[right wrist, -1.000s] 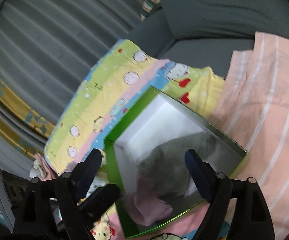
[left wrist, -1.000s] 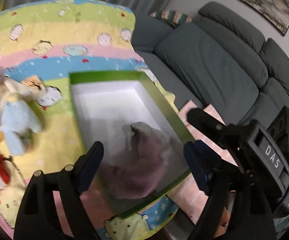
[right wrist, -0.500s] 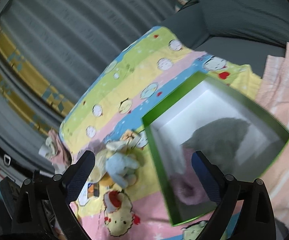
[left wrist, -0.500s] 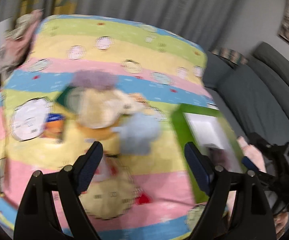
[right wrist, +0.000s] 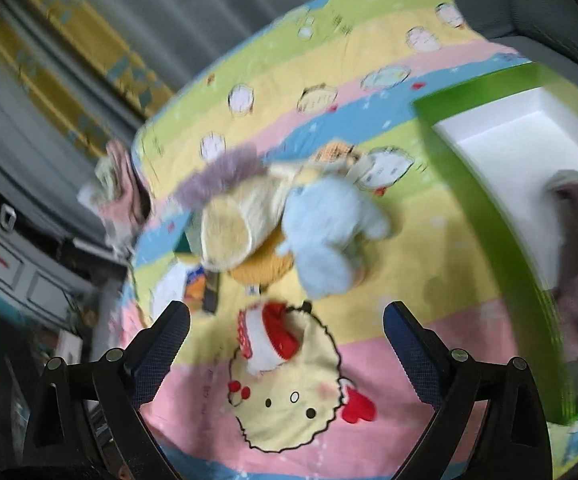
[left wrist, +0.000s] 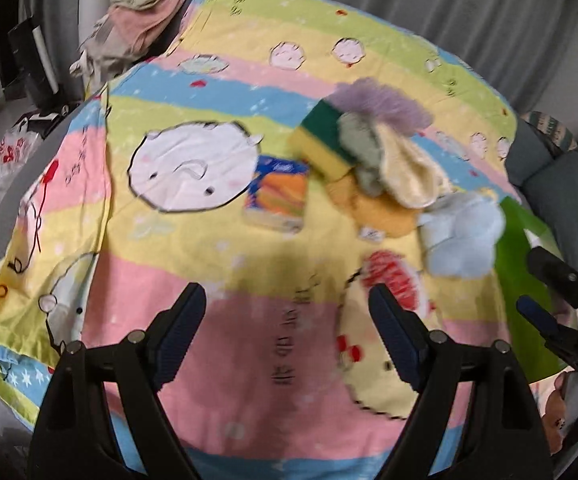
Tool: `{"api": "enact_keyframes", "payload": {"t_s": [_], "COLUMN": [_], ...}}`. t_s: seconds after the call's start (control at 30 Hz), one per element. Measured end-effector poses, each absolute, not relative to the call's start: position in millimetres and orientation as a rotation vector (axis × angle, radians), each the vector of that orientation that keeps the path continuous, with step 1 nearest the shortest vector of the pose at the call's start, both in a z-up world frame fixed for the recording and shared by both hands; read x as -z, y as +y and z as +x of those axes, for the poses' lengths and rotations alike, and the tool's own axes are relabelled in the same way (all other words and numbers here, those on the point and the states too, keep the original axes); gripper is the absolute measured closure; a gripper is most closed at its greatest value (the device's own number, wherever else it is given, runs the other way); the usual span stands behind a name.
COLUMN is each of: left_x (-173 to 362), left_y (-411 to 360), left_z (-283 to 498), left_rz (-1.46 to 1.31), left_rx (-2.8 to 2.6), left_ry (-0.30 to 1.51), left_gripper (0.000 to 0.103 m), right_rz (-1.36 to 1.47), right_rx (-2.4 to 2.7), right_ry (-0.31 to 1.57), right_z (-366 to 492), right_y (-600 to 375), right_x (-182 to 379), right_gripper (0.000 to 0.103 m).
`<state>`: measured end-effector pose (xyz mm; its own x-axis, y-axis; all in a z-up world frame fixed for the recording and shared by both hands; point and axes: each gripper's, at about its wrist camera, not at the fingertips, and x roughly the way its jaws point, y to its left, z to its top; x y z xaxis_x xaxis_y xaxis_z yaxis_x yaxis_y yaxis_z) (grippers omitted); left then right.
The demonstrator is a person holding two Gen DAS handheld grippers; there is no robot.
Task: Organize soft objects
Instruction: 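Move the right gripper back to the red-and-white knitted sock, then grasp the red-and-white knitted sock with the right gripper and lift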
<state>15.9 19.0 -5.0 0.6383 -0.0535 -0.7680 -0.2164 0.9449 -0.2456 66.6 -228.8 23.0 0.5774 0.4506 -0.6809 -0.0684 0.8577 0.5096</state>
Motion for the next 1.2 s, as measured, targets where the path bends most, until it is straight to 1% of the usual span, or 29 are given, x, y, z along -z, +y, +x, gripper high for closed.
{"api": "enact_keyframes", "payload": {"t_s": [0.13, 0.3, 0.37, 0.4, 0.5, 0.63, 0.7, 0.83, 0.97, 1.1, 1.2], "left_x": [28.6, 39.1, 40.0, 40.2, 41.7, 40.9, 41.4, 41.4, 39.8, 37.5, 38.5], "left_y": [30.2, 41.8, 44.5, 44.7, 43.4, 48.3, 53.2, 57.6, 56.2, 56.3, 57.1], "left_z": [17.2, 19.9, 18.7, 18.8, 19.4, 16.2, 14.7, 11.7, 9.9, 7.6, 7.4], "left_rz": [-0.344, -0.366, -0.386, -0.389, -0.367, -0.344, -0.357, -0.368, -0.364, -0.372, -0.371], "left_rx": [-0.099, -0.104, -0.09, -0.087, -0.098, -0.13, -0.141, -0.146, -0.144, -0.135, -0.158], "left_ry": [0.905, 0.924, 0.918, 0.92, 0.932, 0.922, 0.921, 0.92, 0.914, 0.908, 0.906], "left_gripper": [0.02, 0.02, 0.02, 0.02, 0.02, 0.02, 0.02, 0.02, 0.02, 0.02, 0.02], "right_rz": [0.391, 0.311, 0.288, 0.285, 0.265, 0.233, 0.222, 0.194, 0.175, 0.238, 0.228], "right_rx": [-0.342, -0.372, -0.366, -0.363, -0.35, -0.332, -0.329, -0.351, -0.351, -0.418, -0.464], "right_ry": [0.987, 1.032, 1.045, 1.052, 1.082, 1.066, 1.056, 1.033, 1.017, 1.026, 1.081], "right_z": [75.6, 85.7, 89.5, 90.7, 95.3, 93.4, 92.1, 88.9, 83.6, 74.6, 66.7], "right_y": [-193.5, -168.6, -161.7, -159.4, -152.0, -147.9, -146.9, -142.1, -138.8, -141.3, -138.1], "right_x": [3.3, 19.0, 26.4, 29.5, 40.4, 40.4, 41.1, 40.4, 37.6, 27.9, 24.5], "right_gripper": [0.005, 0.023, 0.034, 0.036, 0.037, 0.037, 0.039, 0.059, 0.065, 0.066, 0.066]}}
